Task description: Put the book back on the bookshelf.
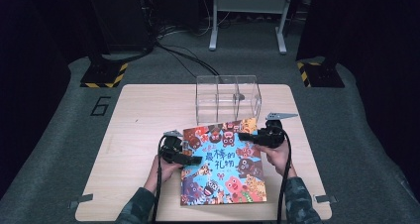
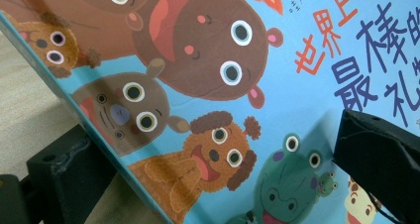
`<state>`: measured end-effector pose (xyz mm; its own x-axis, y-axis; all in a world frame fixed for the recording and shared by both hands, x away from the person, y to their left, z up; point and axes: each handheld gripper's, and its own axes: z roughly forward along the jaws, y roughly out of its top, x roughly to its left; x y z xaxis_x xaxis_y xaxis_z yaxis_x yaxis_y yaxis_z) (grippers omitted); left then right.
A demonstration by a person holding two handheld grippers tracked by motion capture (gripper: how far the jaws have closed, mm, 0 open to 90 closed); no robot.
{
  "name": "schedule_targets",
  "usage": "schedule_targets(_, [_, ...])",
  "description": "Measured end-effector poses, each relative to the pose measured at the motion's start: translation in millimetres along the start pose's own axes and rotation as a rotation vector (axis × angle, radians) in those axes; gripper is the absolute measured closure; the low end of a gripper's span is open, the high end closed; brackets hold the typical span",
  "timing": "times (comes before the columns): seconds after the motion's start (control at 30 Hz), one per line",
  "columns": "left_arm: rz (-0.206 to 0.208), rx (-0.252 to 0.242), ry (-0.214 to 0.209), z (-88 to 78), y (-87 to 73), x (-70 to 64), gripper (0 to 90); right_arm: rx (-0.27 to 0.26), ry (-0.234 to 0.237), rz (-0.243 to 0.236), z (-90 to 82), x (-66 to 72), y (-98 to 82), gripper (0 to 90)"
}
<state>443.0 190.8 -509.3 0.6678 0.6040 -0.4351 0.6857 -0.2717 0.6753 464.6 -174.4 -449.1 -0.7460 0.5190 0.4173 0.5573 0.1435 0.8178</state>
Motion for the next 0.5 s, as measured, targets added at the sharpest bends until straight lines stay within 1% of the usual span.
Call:
schedule_targets(0.03, [0.005, 0.003, -0.003, 0.0, 0.2, 0.1, 0.0, 0.001, 0.0, 0.009, 0.2, -1.2, -0.7, 65.8])
schedule_targets(0.1, [0.008, 0.006, -0.005, -0.7, 0.6, 0.1, 0.1, 0.0, 0.005, 0.009, 0.6, -2.3, -1.3, 65.6])
schedule_targets(0.13, [-0.001, -0.006, -0.009, -2.0, 0.1, 1.2, 2.5, 0.0, -0.002, 0.019, 0.8, -3.2, -2.9, 64.8])
schedule_targets(0.17, [-0.001, -0.006, -0.009, -2.0, 0.1, 1.2, 3.9, -0.001, -0.005, 0.022, 1.2, -4.1, -3.8, 64.3])
schedule_targets(0.2, [-0.013, -0.004, -0.025, -3.0, -1.0, 3.6, 5.7, -0.003, -0.013, 0.022, 2.0, -4.7, -4.4, 63.5])
schedule_targets(0.23, [-0.013, -0.004, -0.025, -3.0, -1.0, 3.6, 6.7, -0.003, -0.013, 0.022, 2.0, -4.7, -4.4, 63.5])
schedule_targets(0.27, [-0.018, 0.007, -0.035, -2.5, -2.5, 5.0, 7.4, 0.006, -0.027, 0.033, 3.4, -4.9, -4.6, 62.2])
schedule_targets(0.3, [-0.018, 0.007, -0.035, -2.5, -2.5, 5.0, 8.4, 0.006, -0.027, 0.033, 3.4, -4.9, -4.6, 62.2])
schedule_targets(0.37, [-0.032, 0.005, -0.044, -2.4, -3.8, 6.0, 9.4, 0.013, -0.043, 0.037, 4.6, -4.9, -4.4, 60.6])
schedule_targets(0.4, [-0.031, 0.004, -0.047, -2.8, -4.0, 7.1, 11.1, 0.016, -0.051, 0.042, 4.7, -5.2, -4.5, 59.8])
schedule_targets(0.43, [-0.025, -0.003, -0.047, -2.9, -4.3, 7.7, 13.9, 0.023, -0.069, 0.061, 4.9, -6.3, -5.6, 58.5])
schedule_targets(0.47, [-0.031, -0.002, -0.046, -3.1, -4.6, 7.2, 15.2, 0.03, -0.08, 0.073, 4.7, -6.8, -6.2, 57.2])
schedule_targets(0.5, [-0.031, -0.002, -0.046, -3.1, -4.6, 7.2, 16.2, 0.03, -0.08, 0.073, 4.7, -6.8, -6.2, 57.2])
